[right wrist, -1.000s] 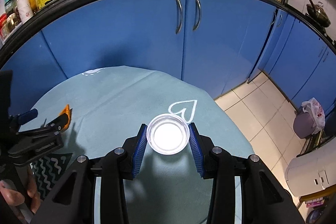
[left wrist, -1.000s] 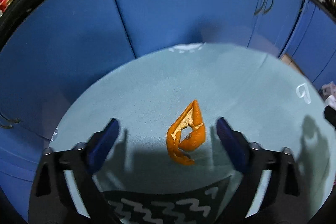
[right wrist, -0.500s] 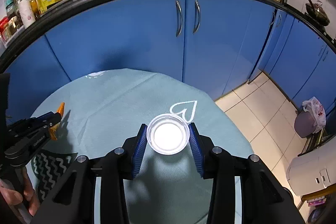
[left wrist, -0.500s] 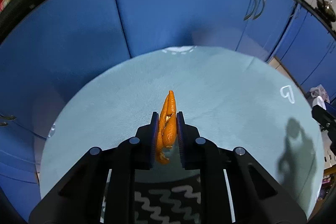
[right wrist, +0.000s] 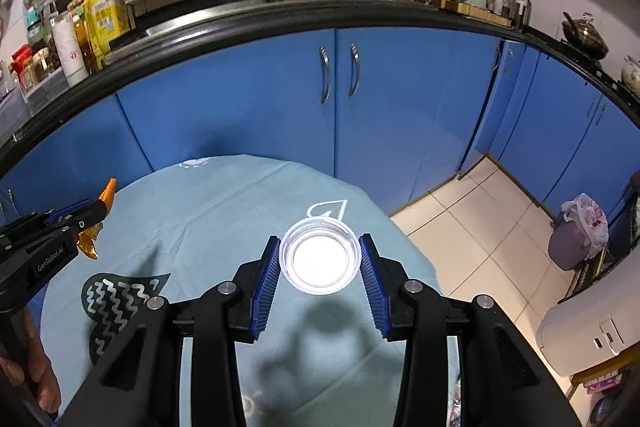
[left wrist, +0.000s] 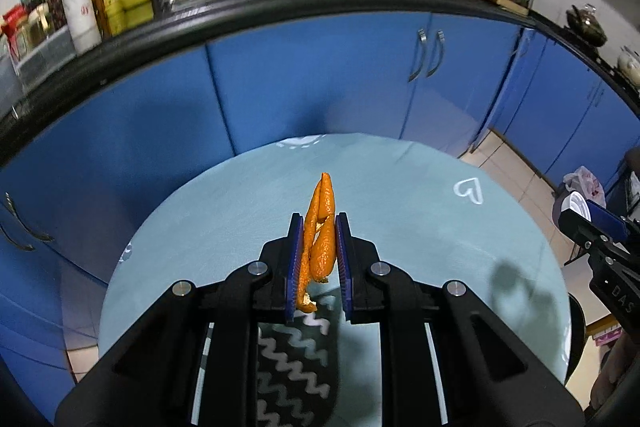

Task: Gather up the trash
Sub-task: 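Carry both items to the black bin while the right tool drops the white lid inside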

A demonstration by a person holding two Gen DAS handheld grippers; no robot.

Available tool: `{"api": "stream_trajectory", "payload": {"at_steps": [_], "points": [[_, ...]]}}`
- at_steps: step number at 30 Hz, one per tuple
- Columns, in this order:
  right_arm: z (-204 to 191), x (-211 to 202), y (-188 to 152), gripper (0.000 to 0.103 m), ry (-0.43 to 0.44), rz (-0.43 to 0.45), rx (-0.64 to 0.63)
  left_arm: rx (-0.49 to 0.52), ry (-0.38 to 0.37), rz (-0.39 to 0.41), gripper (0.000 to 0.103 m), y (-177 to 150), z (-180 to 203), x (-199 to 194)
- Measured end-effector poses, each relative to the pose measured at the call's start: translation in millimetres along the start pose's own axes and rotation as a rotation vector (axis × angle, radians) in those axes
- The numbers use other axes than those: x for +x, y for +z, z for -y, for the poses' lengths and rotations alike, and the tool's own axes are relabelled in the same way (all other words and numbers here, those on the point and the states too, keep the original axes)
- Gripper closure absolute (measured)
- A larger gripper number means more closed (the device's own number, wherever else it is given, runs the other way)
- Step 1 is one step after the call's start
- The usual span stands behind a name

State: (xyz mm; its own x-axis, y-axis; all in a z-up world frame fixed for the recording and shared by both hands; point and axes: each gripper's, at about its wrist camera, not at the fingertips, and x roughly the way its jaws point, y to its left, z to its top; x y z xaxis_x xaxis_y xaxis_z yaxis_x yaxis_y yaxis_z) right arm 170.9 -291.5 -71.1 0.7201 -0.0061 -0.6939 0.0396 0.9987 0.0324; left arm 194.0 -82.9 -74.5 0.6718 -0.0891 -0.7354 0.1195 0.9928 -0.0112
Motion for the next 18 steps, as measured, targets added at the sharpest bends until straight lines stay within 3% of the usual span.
{"api": "stream_trajectory", "payload": {"at_steps": [18], "points": [[66.1,-82.3,-16.0,0.064,-0.053,0.115,0.095,0.119,-0.061,0.083,0.086,-3.6,87.7,-59.7]]}}
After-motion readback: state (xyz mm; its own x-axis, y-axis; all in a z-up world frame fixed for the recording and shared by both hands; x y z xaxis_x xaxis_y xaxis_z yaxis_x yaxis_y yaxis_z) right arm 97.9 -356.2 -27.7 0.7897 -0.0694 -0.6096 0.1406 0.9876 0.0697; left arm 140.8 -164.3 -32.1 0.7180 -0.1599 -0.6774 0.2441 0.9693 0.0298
